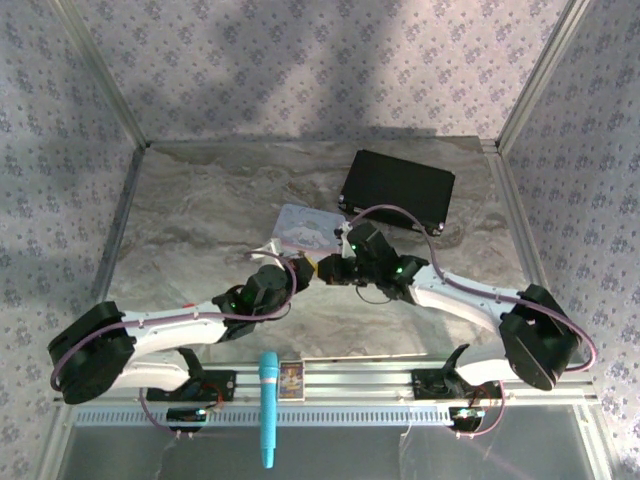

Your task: Unlock the padlock with the key

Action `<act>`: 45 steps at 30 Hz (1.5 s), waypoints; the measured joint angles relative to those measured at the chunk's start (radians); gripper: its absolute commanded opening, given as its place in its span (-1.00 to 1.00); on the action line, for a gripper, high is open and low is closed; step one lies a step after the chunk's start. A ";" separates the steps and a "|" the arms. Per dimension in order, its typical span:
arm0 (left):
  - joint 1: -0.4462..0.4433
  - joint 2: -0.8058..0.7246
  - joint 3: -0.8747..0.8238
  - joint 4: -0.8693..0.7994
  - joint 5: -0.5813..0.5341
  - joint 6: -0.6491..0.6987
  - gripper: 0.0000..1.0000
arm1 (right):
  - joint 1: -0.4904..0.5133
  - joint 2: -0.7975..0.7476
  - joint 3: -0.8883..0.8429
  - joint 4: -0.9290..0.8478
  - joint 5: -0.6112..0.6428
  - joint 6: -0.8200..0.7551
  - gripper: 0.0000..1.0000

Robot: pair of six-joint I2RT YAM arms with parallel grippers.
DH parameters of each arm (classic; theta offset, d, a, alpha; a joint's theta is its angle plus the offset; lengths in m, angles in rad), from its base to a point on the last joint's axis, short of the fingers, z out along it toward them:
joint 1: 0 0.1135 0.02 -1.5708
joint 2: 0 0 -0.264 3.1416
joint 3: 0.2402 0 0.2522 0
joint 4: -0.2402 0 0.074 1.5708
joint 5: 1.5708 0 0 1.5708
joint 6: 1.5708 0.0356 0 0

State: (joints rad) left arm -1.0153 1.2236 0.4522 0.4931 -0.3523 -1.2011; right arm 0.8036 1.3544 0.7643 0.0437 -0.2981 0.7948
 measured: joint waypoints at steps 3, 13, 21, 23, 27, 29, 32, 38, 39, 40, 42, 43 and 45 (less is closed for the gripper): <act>0.014 -0.035 0.000 -0.023 0.005 0.023 -1.00 | -0.029 -0.017 -0.060 0.058 -0.014 0.014 0.97; 0.227 -0.187 0.000 -0.010 0.282 0.067 -1.00 | -0.164 -0.176 -0.154 0.372 -0.177 0.048 0.70; 0.237 -0.241 0.019 0.082 0.469 0.063 -1.00 | -0.137 -0.084 -0.087 0.584 -0.344 0.128 0.20; 0.237 -0.257 0.019 0.099 0.480 0.060 -1.00 | -0.129 -0.082 -0.087 0.614 -0.356 0.141 0.02; 0.237 -0.279 0.018 0.141 0.488 0.044 -1.00 | -0.119 -0.081 -0.097 0.686 -0.370 0.170 -0.33; 0.237 -0.280 0.015 0.163 0.488 0.036 -1.00 | -0.114 -0.080 -0.101 0.702 -0.372 0.179 -0.40; 0.237 -0.280 0.013 0.175 0.488 0.029 -1.00 | -0.104 -0.075 -0.104 0.719 -0.372 0.182 -0.42; 0.237 -0.282 0.013 0.177 0.488 0.029 -1.00 | -0.100 -0.075 -0.109 0.729 -0.372 0.186 -0.69; 0.237 -0.282 0.013 0.176 0.488 0.029 -1.00 | -0.100 -0.075 -0.113 0.732 -0.372 0.185 -0.70; 0.237 -0.282 0.013 0.175 0.488 0.029 -1.00 | -0.100 -0.075 -0.113 0.732 -0.372 0.185 -0.70; 0.238 -0.282 0.011 0.174 0.491 0.025 -1.00 | -0.100 -0.075 -0.114 0.733 -0.372 0.185 -0.70; 0.237 -0.282 0.011 0.175 0.492 0.023 -1.00 | -0.101 -0.075 -0.114 0.733 -0.372 0.185 -0.69; 0.237 -0.281 0.010 0.175 0.494 0.021 -1.00 | -0.101 -0.075 -0.115 0.733 -0.372 0.185 -0.66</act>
State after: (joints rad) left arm -0.7780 0.9424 0.4622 0.6685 0.1413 -1.1801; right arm 0.7029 1.2793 0.6495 0.7769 -0.6701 0.9798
